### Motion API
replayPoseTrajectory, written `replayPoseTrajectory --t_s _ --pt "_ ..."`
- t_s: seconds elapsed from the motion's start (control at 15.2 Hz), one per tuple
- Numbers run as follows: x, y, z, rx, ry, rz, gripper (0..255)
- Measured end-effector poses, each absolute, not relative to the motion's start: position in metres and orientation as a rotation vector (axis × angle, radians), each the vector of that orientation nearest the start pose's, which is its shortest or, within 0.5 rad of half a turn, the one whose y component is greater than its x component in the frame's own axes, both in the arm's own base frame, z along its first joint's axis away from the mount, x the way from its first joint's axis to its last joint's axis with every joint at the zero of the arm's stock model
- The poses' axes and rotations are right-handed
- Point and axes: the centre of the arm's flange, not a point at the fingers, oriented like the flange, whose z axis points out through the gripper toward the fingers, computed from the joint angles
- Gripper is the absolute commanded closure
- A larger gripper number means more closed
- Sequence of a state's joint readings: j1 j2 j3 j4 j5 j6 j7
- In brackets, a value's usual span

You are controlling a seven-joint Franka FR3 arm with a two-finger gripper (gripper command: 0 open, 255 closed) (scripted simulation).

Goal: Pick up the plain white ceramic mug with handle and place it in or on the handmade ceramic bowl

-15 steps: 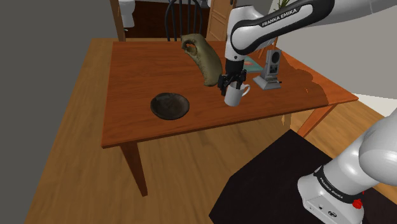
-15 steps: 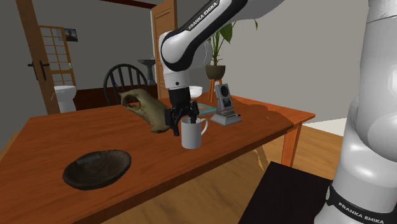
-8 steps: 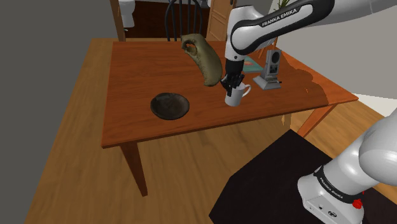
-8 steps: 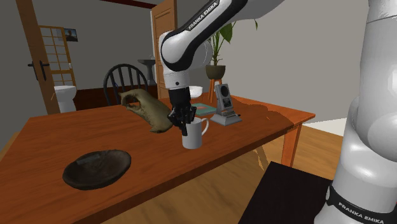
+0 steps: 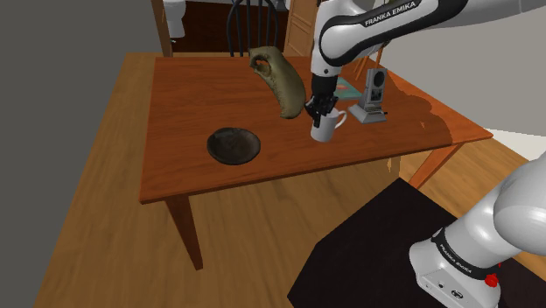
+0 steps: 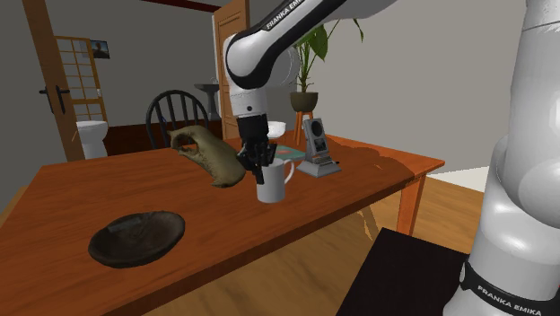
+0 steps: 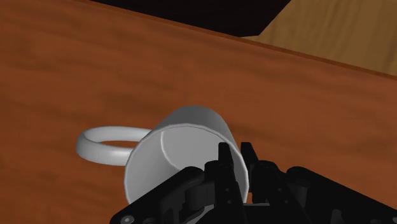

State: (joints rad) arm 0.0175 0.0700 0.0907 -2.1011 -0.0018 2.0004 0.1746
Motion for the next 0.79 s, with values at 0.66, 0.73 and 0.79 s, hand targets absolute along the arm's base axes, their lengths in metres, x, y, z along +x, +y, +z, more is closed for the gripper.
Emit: replayPoseTrajectory --t_s 0.66,0.73,0.79 --pt "0.531 0.058 0.425 -3.148 0.102 0.267 255" --pt "0.533 0.059 0.431 -3.148 0.102 0.267 255" --pt "0.532 0.058 0.437 -3.148 0.102 0.267 255"
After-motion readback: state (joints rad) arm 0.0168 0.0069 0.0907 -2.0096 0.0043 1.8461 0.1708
